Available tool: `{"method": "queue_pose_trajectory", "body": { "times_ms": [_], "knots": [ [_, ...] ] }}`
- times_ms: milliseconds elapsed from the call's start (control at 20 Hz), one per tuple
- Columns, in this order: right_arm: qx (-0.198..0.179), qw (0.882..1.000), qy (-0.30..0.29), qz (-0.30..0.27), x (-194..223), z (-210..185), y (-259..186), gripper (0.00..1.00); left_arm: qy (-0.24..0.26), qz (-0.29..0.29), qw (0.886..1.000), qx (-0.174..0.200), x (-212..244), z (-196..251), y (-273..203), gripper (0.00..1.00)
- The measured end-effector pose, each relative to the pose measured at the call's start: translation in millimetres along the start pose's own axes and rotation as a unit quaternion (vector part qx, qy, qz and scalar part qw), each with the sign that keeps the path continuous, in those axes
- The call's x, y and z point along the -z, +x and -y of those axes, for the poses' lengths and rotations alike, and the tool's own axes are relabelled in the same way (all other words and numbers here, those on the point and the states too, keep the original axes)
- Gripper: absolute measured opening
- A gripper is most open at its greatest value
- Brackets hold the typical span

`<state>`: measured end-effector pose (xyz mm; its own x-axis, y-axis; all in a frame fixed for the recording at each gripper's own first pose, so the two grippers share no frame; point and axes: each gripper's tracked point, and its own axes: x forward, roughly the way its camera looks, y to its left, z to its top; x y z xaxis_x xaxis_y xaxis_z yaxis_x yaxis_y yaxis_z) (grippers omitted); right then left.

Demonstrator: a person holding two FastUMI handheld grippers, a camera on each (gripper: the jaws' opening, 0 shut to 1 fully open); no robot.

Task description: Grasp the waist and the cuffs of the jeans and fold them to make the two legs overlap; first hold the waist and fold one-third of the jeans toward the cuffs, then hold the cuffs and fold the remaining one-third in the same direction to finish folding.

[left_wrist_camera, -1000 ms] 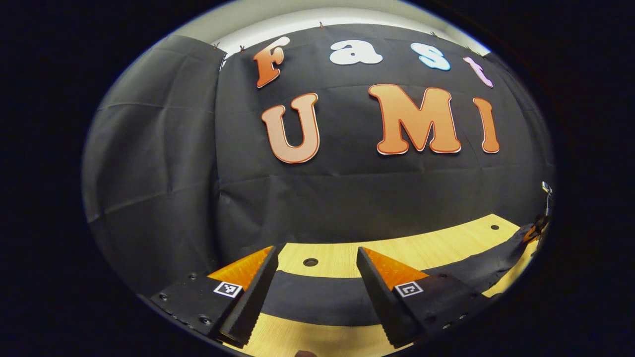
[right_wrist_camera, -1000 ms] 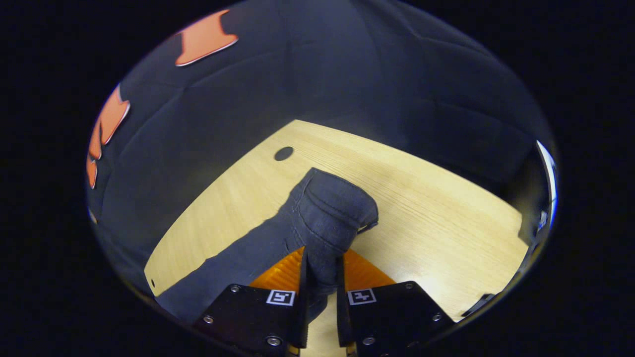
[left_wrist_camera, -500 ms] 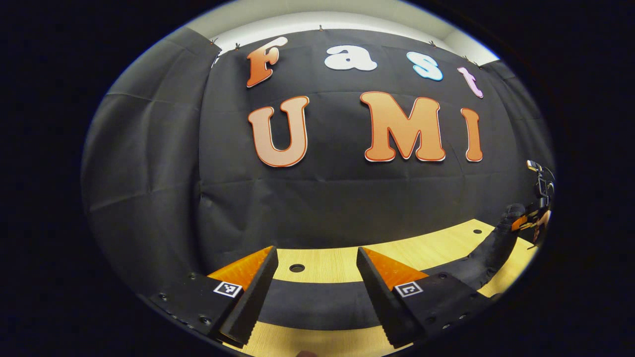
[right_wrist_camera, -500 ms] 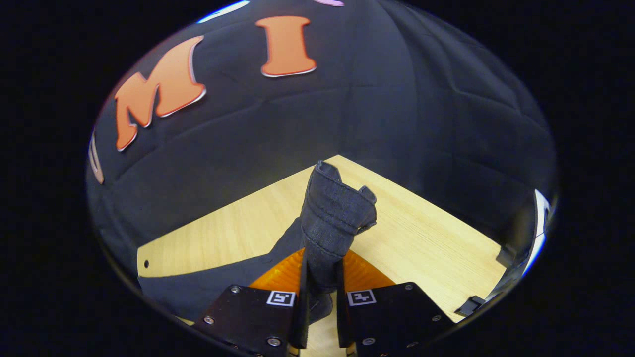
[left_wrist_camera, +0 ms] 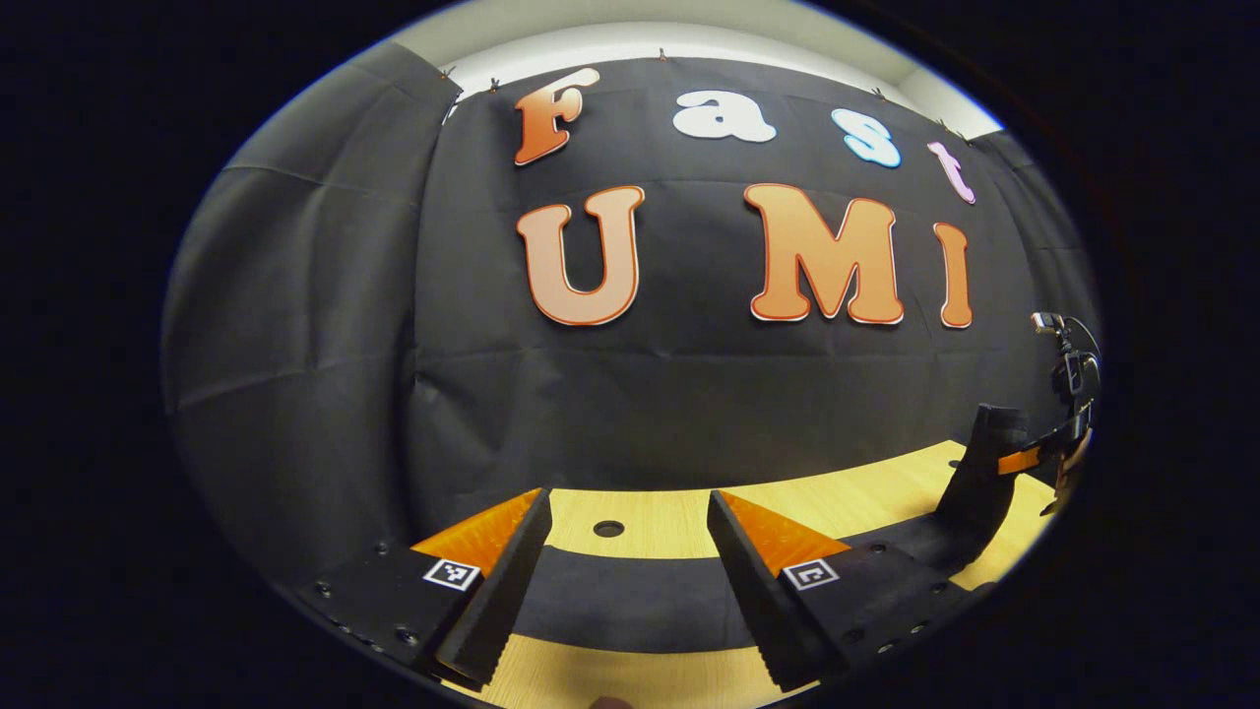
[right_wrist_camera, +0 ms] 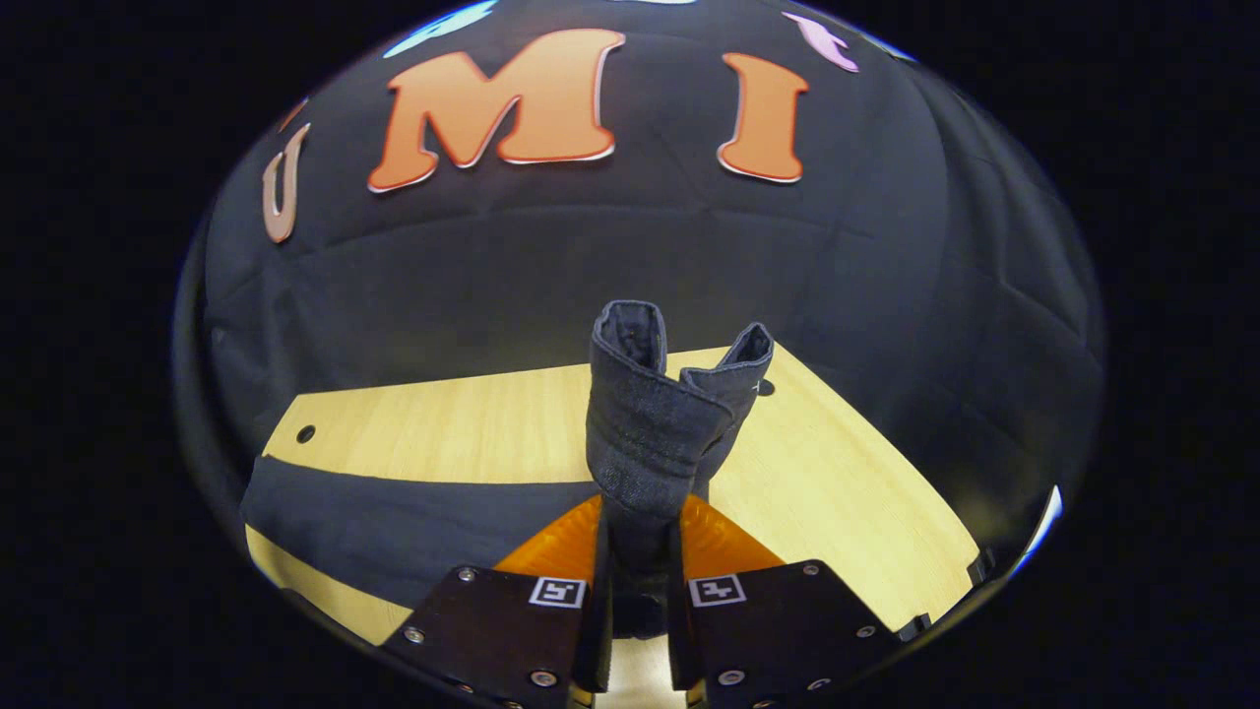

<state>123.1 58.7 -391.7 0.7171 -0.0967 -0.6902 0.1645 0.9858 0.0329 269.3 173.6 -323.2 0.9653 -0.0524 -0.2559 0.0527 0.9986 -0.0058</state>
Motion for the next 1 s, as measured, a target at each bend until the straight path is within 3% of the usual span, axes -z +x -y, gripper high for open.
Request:
{"method": "queue_pose_trajectory", "body": {
  "times_ms": [400,700,750,800,900,950,1000],
  "knots": [
    [-0.048,0.994,-0.094,-0.032,44,-76,10,0.24,-0.003,-0.012,1.0,-0.02,10,-23,1,0.96],
    [-0.052,0.987,-0.138,-0.064,83,-96,22,0.24,-0.009,-0.043,0.999,-0.029,27,-35,4,0.95],
    [-0.071,0.986,-0.127,-0.076,88,-104,23,0.24,-0.01,-0.047,0.998,-0.031,27,-37,5,0.95],
    [-0.091,0.985,-0.108,-0.098,97,-114,21,0.36,-0.01,-0.051,0.998,-0.034,30,-40,6,0.95],
    [-0.094,0.984,-0.109,-0.105,103,-118,20,0.47,-0.01,-0.056,0.998,-0.036,33,-43,7,0.95],
    [-0.096,0.983,-0.113,-0.104,104,-120,20,0.41,-0.009,-0.061,0.997,-0.039,35,-45,8,0.96],
    [-0.102,0.982,-0.113,-0.109,106,-124,17,0.5,-0.012,-0.068,0.997,-0.041,40,-48,8,0.95]
  ]
}}
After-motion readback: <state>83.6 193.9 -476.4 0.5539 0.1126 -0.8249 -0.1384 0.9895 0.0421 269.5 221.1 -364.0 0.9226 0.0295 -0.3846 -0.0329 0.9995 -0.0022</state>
